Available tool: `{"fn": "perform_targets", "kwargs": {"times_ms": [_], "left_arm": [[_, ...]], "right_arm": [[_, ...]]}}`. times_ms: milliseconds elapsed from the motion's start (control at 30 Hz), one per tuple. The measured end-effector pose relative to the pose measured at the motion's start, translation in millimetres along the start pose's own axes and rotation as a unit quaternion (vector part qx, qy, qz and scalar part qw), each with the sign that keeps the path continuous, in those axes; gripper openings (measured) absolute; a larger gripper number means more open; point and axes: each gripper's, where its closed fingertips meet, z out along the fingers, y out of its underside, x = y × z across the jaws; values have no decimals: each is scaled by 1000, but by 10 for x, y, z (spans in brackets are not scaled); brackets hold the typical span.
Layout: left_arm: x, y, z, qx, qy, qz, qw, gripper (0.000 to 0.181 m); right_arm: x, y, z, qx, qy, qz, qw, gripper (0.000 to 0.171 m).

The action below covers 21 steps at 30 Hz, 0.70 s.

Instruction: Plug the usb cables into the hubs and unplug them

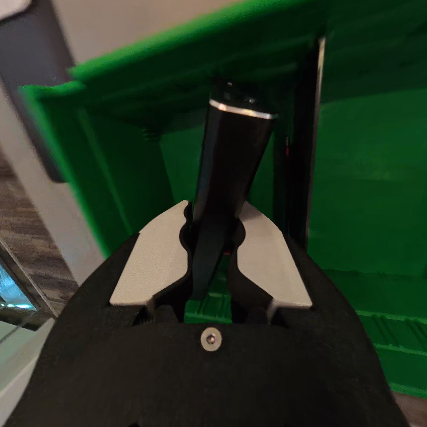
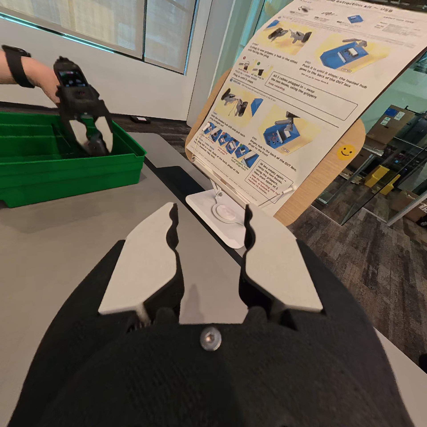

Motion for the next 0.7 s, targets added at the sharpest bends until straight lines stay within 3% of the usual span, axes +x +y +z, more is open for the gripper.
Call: {"fn": "perform_targets", "kwargs": {"times_ms": [133,367,533,700], "left_arm": [[-272,-42,-671,90,-100,-108,985,32],[-521,-528,-2122,258,-194,-236,917,32],[-427,-1358,-2994,337,-212,-229,888,31],[69,-2563,-3272,459,-96,-202,860,31]], "right_arm": [[-24,-112,-51,26,-3,0,1000,55],[-255,-230,27,50,-39,10,998,53],[-627,-369,122,67,-84,-6,994,53],[-917,-704,64,141,-108,-5,984,52]]}}
